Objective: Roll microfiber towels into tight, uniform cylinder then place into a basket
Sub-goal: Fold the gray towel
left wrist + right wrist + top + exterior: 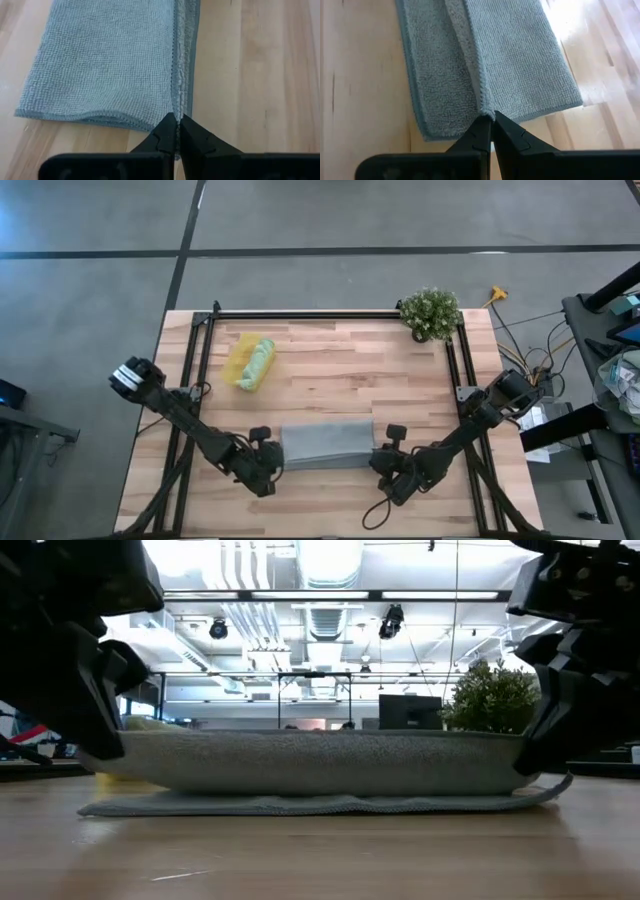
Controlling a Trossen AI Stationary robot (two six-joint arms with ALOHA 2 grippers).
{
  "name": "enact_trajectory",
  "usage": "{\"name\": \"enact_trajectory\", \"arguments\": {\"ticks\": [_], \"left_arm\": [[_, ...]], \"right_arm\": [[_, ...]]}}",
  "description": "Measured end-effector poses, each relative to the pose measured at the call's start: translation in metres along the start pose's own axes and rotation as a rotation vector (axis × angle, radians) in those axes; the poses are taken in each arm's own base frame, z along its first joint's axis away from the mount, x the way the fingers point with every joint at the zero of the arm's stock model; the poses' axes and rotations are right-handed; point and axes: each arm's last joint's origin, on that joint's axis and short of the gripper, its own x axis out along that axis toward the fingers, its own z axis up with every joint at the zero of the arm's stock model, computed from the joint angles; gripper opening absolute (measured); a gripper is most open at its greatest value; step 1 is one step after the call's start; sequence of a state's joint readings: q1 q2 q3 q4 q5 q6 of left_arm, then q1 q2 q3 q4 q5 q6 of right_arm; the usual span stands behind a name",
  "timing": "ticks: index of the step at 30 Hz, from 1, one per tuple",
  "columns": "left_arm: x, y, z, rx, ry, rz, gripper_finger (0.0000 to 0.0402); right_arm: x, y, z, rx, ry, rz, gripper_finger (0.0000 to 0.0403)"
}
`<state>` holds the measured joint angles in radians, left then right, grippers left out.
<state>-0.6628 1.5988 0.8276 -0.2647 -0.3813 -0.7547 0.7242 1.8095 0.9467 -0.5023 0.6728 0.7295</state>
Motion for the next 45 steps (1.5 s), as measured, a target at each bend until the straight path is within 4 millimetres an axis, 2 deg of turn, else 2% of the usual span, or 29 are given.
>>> {"name": "enact_trajectory", "arguments": {"ticks": [10, 16, 20, 24, 30, 36, 40, 45], "left_arm": [[0.016, -0.003, -0.007, 0.051, 0.023, 0.001, 0.0], [0.02, -0.004, -0.01, 0.075, 0.044, -0.005, 0.0004], [0.017, -0.005, -0.006, 0.065, 0.024, -0.021, 0.0027], [0.012, -0.006, -0.003, 0.057, 0.005, -0.037, 0.0055], [0.012, -0.006, -0.003, 0.055, 0.008, -0.046, 0.0082], [0.007, -0.006, -0.002, 0.057, 0.028, -0.078, 0.0086], [-0.002, -0.004, 0.001, 0.103, 0.021, -0.083, 0.0086], [-0.02, 0.002, 0.006, 0.186, -0.01, -0.055, 0.0086]], "right_arm": [[0.001, -0.001, -0.002, -0.02, 0.003, -0.005, 0.0018], [0.002, -0.001, -0.003, -0.013, 0.003, -0.003, 0.0071], [0.002, 0.0, -0.003, -0.003, 0.002, -0.002, 0.0114], [0.002, 0.0, -0.003, -0.006, 0.0, -0.002, 0.014], [0.001, 0.0, -0.004, -0.019, 0.011, 0.003, 0.0141], [-0.005, 0.0, -0.009, -0.081, 0.097, 0.022, 0.0137], [-0.016, 0.003, -0.007, -0.086, 0.121, 0.004, 0.0139], [-0.032, 0.015, 0.005, -0.123, 0.07, 0.051, 0.0133]]}}
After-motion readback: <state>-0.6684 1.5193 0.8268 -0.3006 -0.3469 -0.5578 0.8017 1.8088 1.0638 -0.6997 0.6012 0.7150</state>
